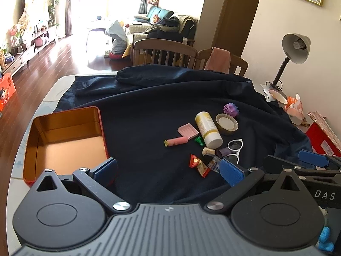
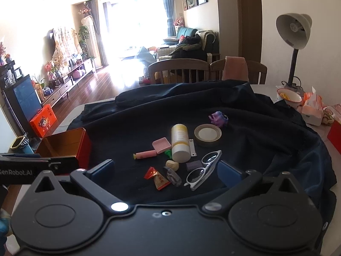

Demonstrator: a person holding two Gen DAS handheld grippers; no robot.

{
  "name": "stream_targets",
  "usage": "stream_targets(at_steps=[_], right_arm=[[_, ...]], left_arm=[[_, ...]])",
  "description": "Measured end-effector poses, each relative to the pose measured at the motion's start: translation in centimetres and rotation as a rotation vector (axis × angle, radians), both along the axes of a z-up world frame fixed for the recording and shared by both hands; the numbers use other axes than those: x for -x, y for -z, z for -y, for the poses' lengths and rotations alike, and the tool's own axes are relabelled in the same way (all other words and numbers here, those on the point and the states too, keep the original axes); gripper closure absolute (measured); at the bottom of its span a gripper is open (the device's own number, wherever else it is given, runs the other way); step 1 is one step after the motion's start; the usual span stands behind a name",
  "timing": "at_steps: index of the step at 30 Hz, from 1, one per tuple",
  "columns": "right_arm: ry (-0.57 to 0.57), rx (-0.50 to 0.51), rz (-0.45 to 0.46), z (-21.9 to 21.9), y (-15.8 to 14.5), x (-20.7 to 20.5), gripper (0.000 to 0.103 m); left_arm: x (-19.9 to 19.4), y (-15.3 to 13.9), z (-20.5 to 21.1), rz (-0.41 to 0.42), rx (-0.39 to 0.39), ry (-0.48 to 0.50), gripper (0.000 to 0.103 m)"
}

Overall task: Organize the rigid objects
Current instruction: 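Move the left tool toward the pink cylindrical eraser on the cloth, then close the left gripper on the pink eraser while the right gripper grasps the white sunglasses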

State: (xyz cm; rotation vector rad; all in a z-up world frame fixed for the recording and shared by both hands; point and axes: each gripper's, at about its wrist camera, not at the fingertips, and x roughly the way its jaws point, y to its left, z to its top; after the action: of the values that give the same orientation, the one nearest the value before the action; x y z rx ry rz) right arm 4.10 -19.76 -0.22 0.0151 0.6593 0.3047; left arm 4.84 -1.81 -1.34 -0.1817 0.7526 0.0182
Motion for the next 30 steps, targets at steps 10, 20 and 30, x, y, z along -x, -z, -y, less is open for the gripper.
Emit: stream_targets(at_steps=[10,20,30], right_arm=[[-0.004,0.016,0.019,2.8,1.2,-4.2,0.001],[-0.022,0.08,-0.026,5.9,3.7,-9.6,0.004],[-0.1,0.11,-0.156,5.9,7.5,-13.6,0.02]], left_arm=[[-3.7,0.8,1.0,-0.029,-0.035,-0.04,0.0],[-8.3,3.8,1.7,-0.069,-0.056,-0.045,0.0],[-12.4,7.4,2.4,-0.1,-0.104,-0.08,0.0]])
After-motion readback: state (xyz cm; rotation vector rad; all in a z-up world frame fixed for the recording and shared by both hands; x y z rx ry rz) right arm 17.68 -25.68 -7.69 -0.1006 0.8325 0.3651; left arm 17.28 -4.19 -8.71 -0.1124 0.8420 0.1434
